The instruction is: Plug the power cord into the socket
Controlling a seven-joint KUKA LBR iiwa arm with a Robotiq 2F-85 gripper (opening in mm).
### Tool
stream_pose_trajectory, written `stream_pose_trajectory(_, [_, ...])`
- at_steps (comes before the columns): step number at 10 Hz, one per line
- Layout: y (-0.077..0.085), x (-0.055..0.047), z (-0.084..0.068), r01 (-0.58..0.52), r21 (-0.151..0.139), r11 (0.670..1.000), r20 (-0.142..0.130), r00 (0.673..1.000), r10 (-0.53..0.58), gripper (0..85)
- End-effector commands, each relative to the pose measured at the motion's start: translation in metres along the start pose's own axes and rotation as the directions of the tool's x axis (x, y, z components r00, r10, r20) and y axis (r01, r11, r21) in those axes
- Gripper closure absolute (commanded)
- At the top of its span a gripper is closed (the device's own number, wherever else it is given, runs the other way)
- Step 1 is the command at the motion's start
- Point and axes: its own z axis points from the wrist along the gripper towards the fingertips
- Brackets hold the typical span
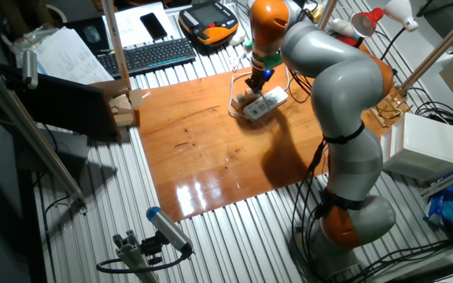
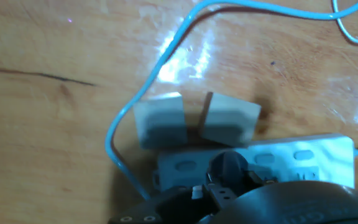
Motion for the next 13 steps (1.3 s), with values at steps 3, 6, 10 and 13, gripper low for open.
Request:
stream_pose_trajectory(3, [-0.009, 0.012, 0.018, 0.044, -0.016, 0.999, 0.016, 0.999, -0.043, 85.0])
stream_pose_trajectory(6, [-0.01, 0.021, 0.03, 0.069, -0.003, 0.998, 0.019, 0.997, -0.069, 85.0])
stream_pose_trajectory(10, [-0.012, 0.03, 0.041, 0.074, -0.002, 0.997, 0.033, 0.997, -0.073, 85.0])
stream_pose_trajectory(13, [-0.01, 0.035, 0.051, 0.07, 0.008, 0.998, 0.054, 0.996, -0.07, 85.0])
